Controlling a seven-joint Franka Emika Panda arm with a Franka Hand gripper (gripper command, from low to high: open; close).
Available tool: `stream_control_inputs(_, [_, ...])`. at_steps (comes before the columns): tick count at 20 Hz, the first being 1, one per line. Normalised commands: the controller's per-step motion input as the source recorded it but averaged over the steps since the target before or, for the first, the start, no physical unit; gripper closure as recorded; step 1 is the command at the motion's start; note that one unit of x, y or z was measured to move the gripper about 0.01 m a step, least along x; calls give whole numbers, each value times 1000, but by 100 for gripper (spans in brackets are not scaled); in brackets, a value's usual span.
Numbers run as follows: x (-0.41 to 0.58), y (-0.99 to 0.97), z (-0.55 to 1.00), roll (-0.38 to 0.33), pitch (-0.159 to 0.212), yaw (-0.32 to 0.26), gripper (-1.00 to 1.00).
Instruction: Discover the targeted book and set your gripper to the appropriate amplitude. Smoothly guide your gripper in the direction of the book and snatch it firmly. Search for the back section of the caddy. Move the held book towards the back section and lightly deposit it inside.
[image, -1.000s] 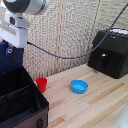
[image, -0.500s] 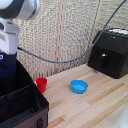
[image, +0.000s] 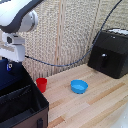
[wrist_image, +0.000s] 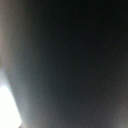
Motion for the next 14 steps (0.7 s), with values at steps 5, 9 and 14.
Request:
stream_control_inputs(5, [81,-139,179,1,-2,0,-100])
stream_control_inputs(9, [1,-348,494,-198,39,-44,-100])
stream_control_inputs(14, [82,-176,184,-338,33,-74,-100])
